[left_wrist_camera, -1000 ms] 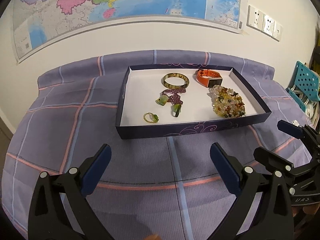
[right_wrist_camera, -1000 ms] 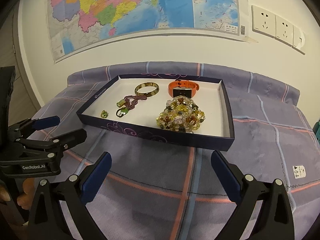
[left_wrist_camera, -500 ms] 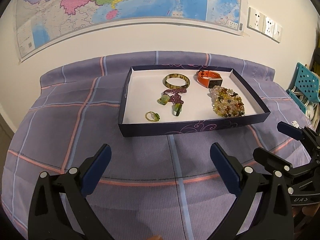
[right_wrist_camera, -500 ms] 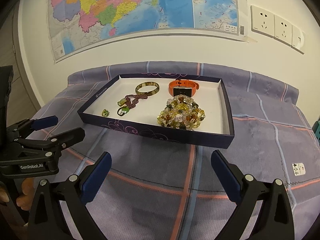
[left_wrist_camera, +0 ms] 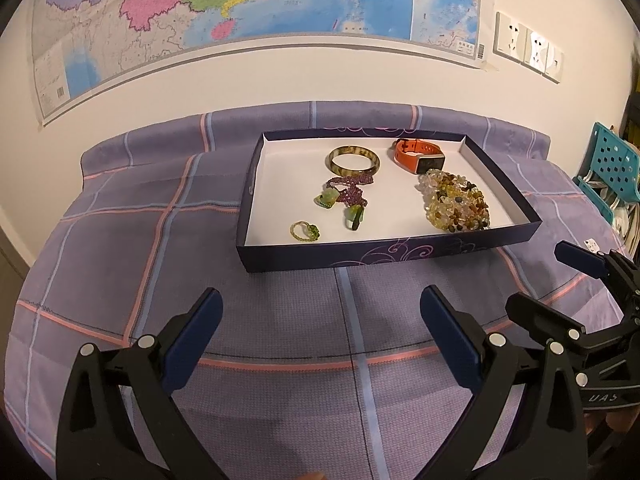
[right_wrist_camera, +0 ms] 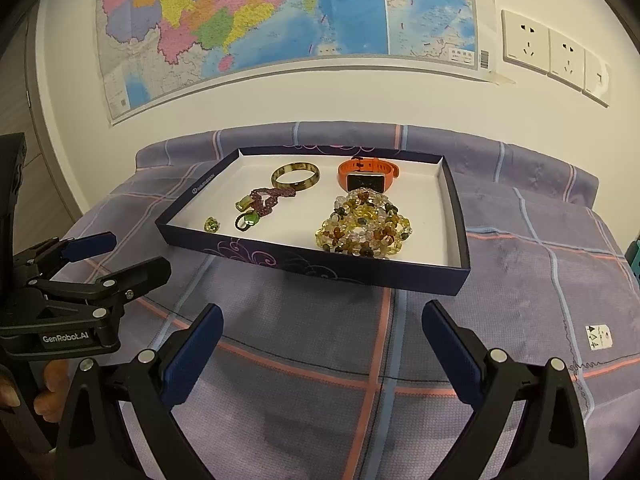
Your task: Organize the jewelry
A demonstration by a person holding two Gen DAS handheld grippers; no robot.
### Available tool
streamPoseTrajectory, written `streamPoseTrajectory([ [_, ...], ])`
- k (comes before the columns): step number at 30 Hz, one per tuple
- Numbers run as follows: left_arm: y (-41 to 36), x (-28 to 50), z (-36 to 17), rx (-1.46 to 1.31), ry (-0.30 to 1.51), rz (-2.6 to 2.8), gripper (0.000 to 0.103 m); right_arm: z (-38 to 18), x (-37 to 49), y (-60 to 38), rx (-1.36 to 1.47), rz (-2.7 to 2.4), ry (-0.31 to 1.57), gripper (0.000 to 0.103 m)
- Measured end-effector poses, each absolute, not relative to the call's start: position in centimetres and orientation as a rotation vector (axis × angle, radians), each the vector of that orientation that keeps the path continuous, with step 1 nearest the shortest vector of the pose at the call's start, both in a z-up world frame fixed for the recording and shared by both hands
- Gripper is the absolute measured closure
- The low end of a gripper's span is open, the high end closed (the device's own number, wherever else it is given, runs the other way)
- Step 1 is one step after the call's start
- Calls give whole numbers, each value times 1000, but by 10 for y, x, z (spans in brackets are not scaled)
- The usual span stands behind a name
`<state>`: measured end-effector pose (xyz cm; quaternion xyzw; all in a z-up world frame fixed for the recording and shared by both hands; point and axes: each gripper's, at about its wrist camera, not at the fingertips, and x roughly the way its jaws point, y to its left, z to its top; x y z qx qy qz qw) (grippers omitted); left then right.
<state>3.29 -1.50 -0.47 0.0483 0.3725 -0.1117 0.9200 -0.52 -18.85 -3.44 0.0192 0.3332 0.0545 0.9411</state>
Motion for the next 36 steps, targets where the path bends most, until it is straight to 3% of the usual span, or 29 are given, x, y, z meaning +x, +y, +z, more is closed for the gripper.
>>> streamPoseTrajectory([
  [36,-18,35,-8,108,777,-228,6,-36,-1,-188,45,118,694,7],
])
